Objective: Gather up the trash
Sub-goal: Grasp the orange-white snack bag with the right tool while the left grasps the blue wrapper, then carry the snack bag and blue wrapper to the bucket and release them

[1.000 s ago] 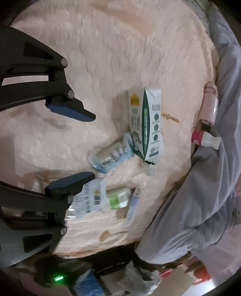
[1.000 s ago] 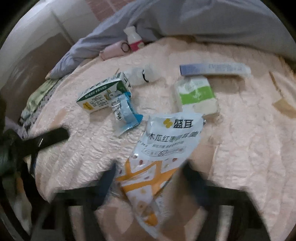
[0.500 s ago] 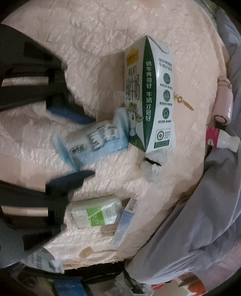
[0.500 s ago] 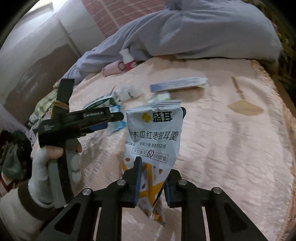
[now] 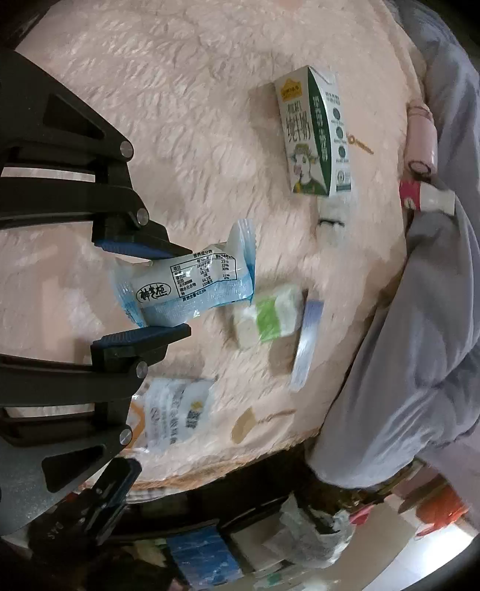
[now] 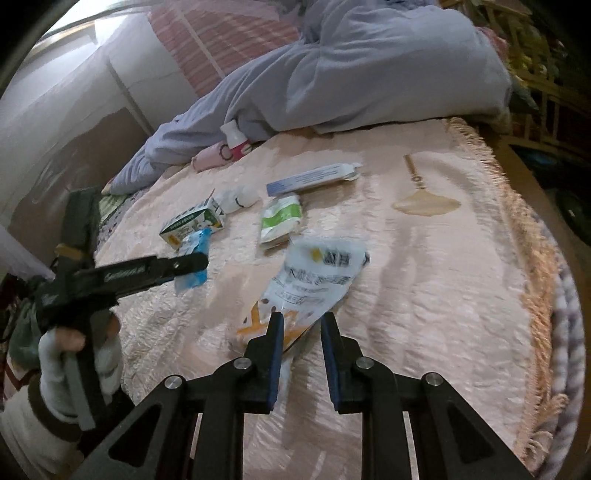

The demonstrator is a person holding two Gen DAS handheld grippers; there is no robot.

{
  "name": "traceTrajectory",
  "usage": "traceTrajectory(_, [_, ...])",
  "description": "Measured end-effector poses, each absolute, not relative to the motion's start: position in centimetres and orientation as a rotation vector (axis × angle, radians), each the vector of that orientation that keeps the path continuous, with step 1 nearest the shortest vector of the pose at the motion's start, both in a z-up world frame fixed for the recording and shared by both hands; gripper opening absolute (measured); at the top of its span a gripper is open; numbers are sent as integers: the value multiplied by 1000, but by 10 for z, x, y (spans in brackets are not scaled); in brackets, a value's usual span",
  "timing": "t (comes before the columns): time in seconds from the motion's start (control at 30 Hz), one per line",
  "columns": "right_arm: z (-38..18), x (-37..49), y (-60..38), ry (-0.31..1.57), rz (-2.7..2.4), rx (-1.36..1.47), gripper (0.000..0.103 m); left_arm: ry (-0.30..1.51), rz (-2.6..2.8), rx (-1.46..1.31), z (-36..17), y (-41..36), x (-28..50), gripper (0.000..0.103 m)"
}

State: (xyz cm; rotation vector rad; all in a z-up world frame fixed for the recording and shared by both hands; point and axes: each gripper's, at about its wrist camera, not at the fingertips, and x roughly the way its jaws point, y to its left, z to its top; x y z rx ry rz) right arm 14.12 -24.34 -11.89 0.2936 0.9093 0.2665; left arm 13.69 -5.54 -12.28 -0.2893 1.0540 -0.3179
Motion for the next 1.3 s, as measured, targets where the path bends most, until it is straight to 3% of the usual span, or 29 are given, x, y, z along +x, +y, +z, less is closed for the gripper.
traceTrajectory(0.13, [-116,137,-248,918,230,305,21,1034,-310,-250,-117,-57,125,31])
traceTrajectory(0.17, [-114,136,-248,916,205,301,34,1029,-306,-243,-116,-55,124,31])
traceTrajectory(0.2, [-112,136,-248,920,198,304,57,1024,-299,-235,-114,-53,122,31])
traceTrajectory(0.27, [-109,136,-246,920,209,329,82,1018,-284,-229,-113,-47,119,31])
traceTrajectory(0.43, [-109,157,-215,980,225,281,89,1017,-255,-232,-114,-28,116,31])
traceTrajectory(0.6, [-147,183,-182,1054,252,297,86,1025,-252,-232,-118,-23,114,31])
traceTrajectory(0.63, [-155,185,-178,1050,253,294,69,1030,-255,-228,-120,-24,114,31])
traceTrajectory(0.67, [-159,185,-176,1033,245,269,64,1031,-257,-225,-121,-25,114,31])
traceTrajectory(1.3, [-110,122,-265,906,192,219,60,1018,-455,-150,-103,-139,97,31])
